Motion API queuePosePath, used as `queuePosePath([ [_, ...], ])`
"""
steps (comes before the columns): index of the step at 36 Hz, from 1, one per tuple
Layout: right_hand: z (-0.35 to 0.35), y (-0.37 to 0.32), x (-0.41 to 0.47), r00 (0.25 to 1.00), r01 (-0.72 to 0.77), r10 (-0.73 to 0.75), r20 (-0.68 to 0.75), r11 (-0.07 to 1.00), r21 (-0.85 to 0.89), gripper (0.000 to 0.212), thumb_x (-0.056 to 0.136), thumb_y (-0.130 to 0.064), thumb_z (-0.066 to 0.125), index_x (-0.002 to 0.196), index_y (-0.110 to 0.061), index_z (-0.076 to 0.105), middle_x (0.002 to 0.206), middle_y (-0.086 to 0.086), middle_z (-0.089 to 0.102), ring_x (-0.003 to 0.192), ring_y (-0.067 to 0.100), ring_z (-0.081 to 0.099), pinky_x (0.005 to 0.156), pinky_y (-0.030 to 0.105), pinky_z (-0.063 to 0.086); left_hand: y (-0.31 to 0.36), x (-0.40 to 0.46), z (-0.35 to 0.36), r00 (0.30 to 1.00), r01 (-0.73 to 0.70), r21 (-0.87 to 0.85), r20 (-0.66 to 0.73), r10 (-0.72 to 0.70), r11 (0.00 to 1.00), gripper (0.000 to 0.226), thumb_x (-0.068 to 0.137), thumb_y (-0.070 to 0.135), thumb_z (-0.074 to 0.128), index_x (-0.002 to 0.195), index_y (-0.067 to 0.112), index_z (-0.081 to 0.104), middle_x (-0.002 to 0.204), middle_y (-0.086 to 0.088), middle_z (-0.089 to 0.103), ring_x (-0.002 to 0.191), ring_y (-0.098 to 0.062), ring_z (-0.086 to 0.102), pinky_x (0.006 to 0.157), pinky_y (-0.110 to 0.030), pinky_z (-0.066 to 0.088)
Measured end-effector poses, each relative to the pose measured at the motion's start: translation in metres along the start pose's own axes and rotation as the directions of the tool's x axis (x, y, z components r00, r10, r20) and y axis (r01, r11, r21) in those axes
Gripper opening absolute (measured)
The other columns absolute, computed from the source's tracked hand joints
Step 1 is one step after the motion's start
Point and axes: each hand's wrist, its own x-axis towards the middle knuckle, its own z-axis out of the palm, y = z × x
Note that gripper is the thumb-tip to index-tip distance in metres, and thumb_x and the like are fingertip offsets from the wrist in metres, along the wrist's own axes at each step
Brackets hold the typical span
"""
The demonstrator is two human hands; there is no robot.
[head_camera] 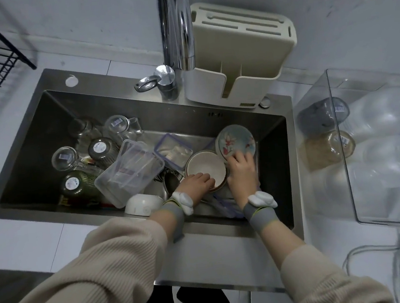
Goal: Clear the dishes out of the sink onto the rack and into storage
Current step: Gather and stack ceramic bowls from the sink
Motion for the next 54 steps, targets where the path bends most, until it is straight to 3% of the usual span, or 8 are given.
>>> queuePosePath([
  [5, -0.004, -0.010, -0.011, 0.982, 0.160, -0.160, 0.104, 0.987, 0.007, 0.025, 0.066, 0.009, 0.069, 0.088, -0.003, 0.072, 0.083, 0.014, 0.065, 0.076, 0.035, 0.059, 0.065, 0.041, 0.053, -0.007, -0.002, 0.006, 0.999, 0.037, -0.114, 0.006, -0.037, 0.993, 0.038, 0.097, 0.033, 0.048, 0.132, 0.020, 0.052, 0.127, -0.004, 0.054, 0.117, -0.026, 0.050, 0.093, -0.031, 0.031],
  [12, -0.018, -0.026, -0.022, 0.918, 0.336, -0.325, 0.229, 0.942, -0.010, 0.046, 0.038, -0.004, 0.088, 0.081, -0.010, 0.075, 0.070, 0.003, 0.071, 0.067, 0.024, 0.066, 0.067, 0.026, 0.053, -0.034, -0.041, -0.015, 0.974, 0.037, -0.277, -0.206, -0.097, 0.960, 0.031, 0.093, 0.035, 0.056, 0.106, 0.007, 0.063, 0.111, -0.011, 0.061, 0.105, -0.030, 0.055, 0.086, -0.034, 0.040],
  [19, -0.006, -0.027, -0.031, 0.858, 0.438, -0.376, 0.349, 0.892, -0.115, 0.039, 0.033, -0.020, 0.094, 0.066, -0.015, 0.075, 0.061, -0.005, 0.069, 0.059, 0.016, 0.064, 0.063, 0.017, 0.051, -0.066, -0.091, -0.016, 0.953, 0.288, -0.276, 0.173, -0.247, 0.917, 0.081, 0.071, 0.067, 0.069, 0.130, 0.018, 0.045, 0.136, -0.002, 0.045, 0.124, -0.022, 0.044, 0.099, -0.029, 0.035],
  [23, 0.007, -0.024, -0.035, 0.849, 0.439, -0.361, 0.386, 0.888, -0.135, 0.034, 0.037, -0.022, 0.094, 0.064, -0.016, 0.073, 0.055, -0.004, 0.066, 0.055, 0.016, 0.064, 0.059, 0.016, 0.050, -0.072, -0.102, -0.014, 0.943, 0.324, -0.346, 0.191, -0.272, 0.880, 0.084, 0.062, 0.063, 0.078, 0.129, 0.023, 0.047, 0.135, 0.001, 0.046, 0.123, -0.020, 0.047, 0.103, -0.029, 0.038],
  [28, 0.018, -0.021, -0.032, 0.785, 0.443, -0.285, 0.550, 0.879, -0.176, 0.028, 0.092, -0.022, 0.054, 0.118, -0.019, 0.063, 0.110, 0.005, 0.068, 0.106, 0.024, 0.059, 0.093, 0.029, 0.036, -0.076, -0.101, -0.017, 0.915, 0.380, -0.357, 0.278, -0.292, 0.853, 0.076, 0.062, 0.057, 0.081, 0.123, 0.024, 0.050, 0.129, 0.003, 0.049, 0.117, -0.021, 0.050, 0.097, -0.031, 0.043],
  [36, 0.019, -0.021, -0.030, 0.757, 0.411, -0.269, 0.596, 0.905, -0.113, 0.033, 0.092, -0.016, 0.051, 0.124, -0.022, 0.057, 0.121, 0.007, 0.061, 0.112, 0.029, 0.053, 0.093, 0.032, 0.037, -0.086, -0.101, -0.021, 0.806, 0.507, -0.300, 0.496, -0.322, 0.808, 0.077, 0.069, 0.051, 0.081, 0.132, 0.023, 0.047, 0.134, 0.000, 0.053, 0.118, -0.022, 0.052, 0.101, -0.031, 0.042],
  [47, 0.019, -0.027, -0.030, 0.796, 0.399, -0.305, 0.523, 0.914, -0.074, 0.031, 0.092, -0.026, 0.046, 0.117, -0.018, 0.062, 0.118, 0.004, 0.062, 0.114, 0.027, 0.051, 0.100, 0.034, 0.029, -0.087, -0.104, -0.026, 0.802, 0.473, -0.198, 0.501, -0.326, 0.859, 0.068, 0.076, 0.045, 0.078, 0.131, 0.018, 0.050, 0.131, -0.003, 0.055, 0.117, -0.024, 0.052, 0.100, -0.034, 0.042],
  [54, 0.018, -0.051, -0.037, 0.886, 0.462, -0.461, 0.059, 0.887, -0.009, 0.015, 0.080, -0.024, 0.059, 0.087, -0.012, 0.064, 0.085, 0.006, 0.060, 0.079, 0.028, 0.056, 0.071, 0.034, 0.038, -0.099, -0.110, -0.018, 0.807, 0.563, -0.312, 0.406, -0.428, 0.765, 0.059, 0.082, 0.049, 0.069, 0.132, 0.023, 0.051, 0.134, -0.005, 0.054, 0.121, -0.026, 0.051, 0.102, -0.033, 0.039],
])
